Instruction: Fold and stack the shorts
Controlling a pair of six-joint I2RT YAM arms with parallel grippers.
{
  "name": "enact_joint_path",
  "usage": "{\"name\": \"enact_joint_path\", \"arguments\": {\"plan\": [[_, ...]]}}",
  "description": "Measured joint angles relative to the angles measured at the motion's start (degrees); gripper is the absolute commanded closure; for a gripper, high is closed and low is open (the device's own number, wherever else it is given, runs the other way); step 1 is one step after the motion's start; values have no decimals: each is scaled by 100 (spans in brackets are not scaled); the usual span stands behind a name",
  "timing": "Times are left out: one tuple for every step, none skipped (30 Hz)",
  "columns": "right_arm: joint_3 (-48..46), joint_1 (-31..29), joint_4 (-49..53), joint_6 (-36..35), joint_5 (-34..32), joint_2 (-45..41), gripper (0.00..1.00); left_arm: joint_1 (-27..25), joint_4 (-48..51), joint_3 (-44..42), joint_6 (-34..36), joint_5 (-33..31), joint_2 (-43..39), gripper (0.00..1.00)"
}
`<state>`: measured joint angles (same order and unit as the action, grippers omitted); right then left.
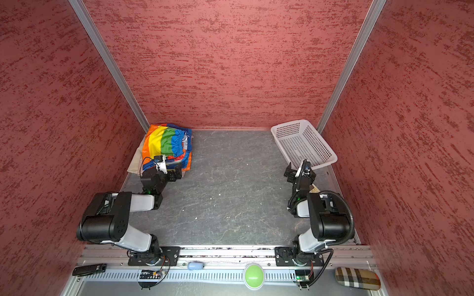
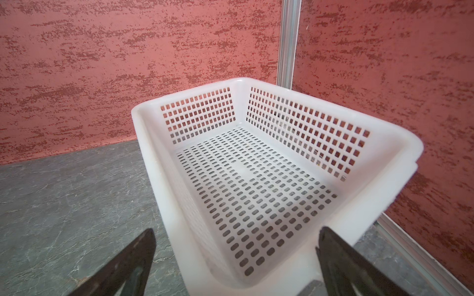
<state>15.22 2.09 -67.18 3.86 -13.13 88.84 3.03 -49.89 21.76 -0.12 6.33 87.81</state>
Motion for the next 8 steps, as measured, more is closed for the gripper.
{"name": "enact_joint_path", "arguments": {"plan": [[0,0,0,2,2,0,1,0,0,0,-2,2,0,1],[0,0,2,2,2,0,1,0,-2,0,0,2,0,1],[0,0,7,2,2,0,1,0,-4,0,0,2,0,1],[0,0,15,2,4,0,1,0,-4,0,0,2,0,1],[0,0,22,0,4,0,1,0,-7,0,0,2,0,1],[0,0,24,0,4,0,1,0,-7,0,0,2,0,1],[0,0,24,0,4,0,1,0,-7,0,0,2,0,1],[0,0,24,0,2,0,1,0,-7,0,0,2,0,1]]}}
